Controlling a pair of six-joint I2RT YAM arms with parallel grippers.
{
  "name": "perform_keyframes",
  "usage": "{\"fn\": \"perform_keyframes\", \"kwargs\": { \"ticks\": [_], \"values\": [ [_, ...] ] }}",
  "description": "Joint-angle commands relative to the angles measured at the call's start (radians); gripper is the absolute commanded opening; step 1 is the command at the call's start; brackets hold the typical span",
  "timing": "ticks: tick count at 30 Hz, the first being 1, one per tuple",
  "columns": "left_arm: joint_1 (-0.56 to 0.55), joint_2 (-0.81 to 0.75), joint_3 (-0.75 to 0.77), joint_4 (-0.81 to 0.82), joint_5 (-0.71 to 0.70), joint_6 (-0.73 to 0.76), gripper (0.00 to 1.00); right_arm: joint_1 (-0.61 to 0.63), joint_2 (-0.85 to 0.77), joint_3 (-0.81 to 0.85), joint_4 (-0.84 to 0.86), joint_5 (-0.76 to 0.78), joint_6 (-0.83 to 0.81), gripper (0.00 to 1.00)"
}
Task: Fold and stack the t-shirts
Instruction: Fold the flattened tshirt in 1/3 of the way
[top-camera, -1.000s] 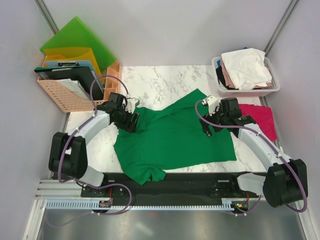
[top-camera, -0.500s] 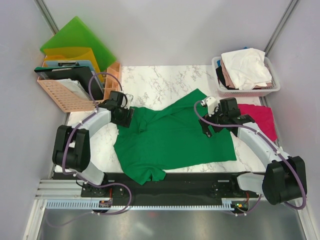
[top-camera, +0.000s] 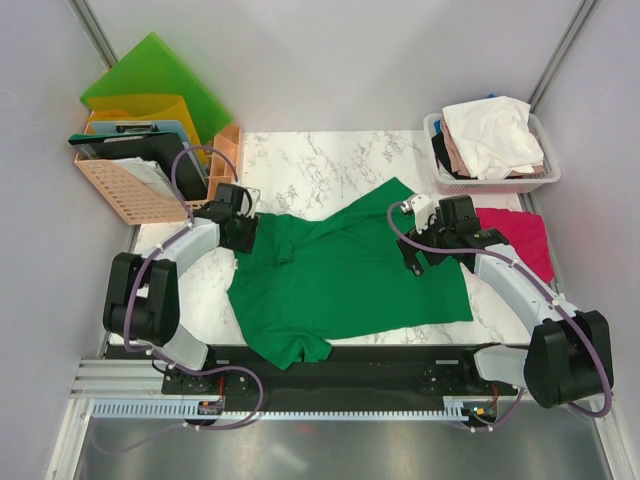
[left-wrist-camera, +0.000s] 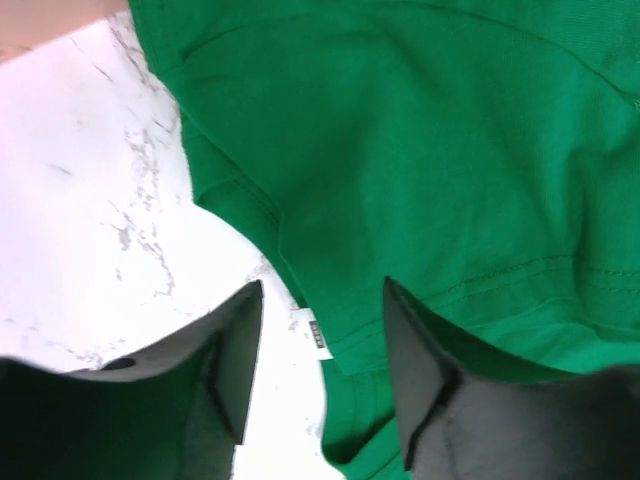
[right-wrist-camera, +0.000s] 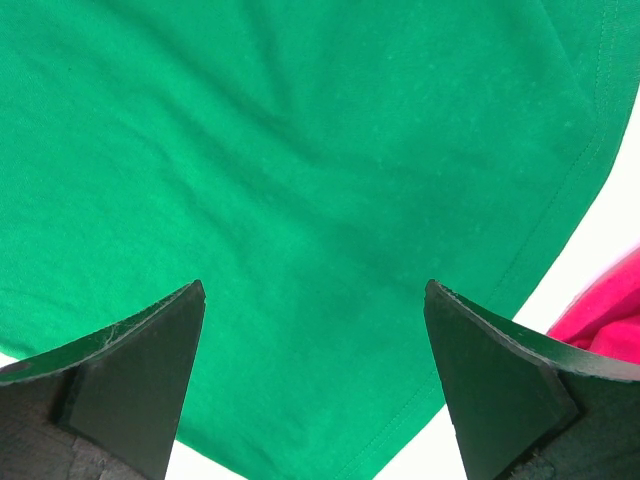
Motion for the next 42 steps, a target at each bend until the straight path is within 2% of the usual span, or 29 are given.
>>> {"fn": "perform_keyframes", "kwargs": {
  "ticks": [1,3,9,18,21,23,26,30,33,37,42],
  "values": [
    [0.004,0.023,0.016,-0.001,0.038,-0.048,0.54,0.0,-0.007,0.008,0.0,-0.018,-0.012,0.98],
    [0.004,0.026,0.015,-0.004,0.053,-0.051,0.42,0.0,-0.007,0.008,0.0,-0.02,-0.012,0.98],
    [0.004,0.069,0.015,-0.014,0.067,-0.055,0.41,-0.002,-0.009,0.008,-0.002,-0.02,-0.012,0.98],
    [0.005,0.036,0.001,0.009,0.055,-0.013,0.4,-0.002,-0.01,0.008,-0.002,-0.018,-0.014,0.98],
    [0.005,-0.041,-0.026,0.077,0.058,0.02,0.44,-0.002,-0.015,0.008,-0.002,-0.02,-0.012,0.98],
    [0.005,-0.082,-0.034,0.099,0.071,0.037,0.54,-0.002,-0.02,0.006,-0.002,-0.021,-0.014,0.98],
    [0.005,-0.134,-0.031,0.095,0.072,0.06,0.61,-0.002,-0.017,0.006,-0.005,-0.023,-0.014,0.98],
    [0.005,-0.148,-0.007,0.096,0.071,0.082,0.63,-0.003,-0.004,0.011,-0.003,-0.029,-0.012,0.98],
    [0.002,-0.106,0.033,0.098,0.155,0.065,0.63,-0.002,0.002,0.014,-0.003,-0.029,-0.012,0.98],
    [-0.004,0.019,0.087,0.091,0.187,0.051,0.64,-0.003,-0.003,0.011,-0.005,-0.021,-0.009,0.98],
    [-0.005,0.15,0.133,0.091,0.219,0.045,0.72,-0.002,-0.007,0.006,-0.005,-0.023,-0.011,0.98]
  ]
}}
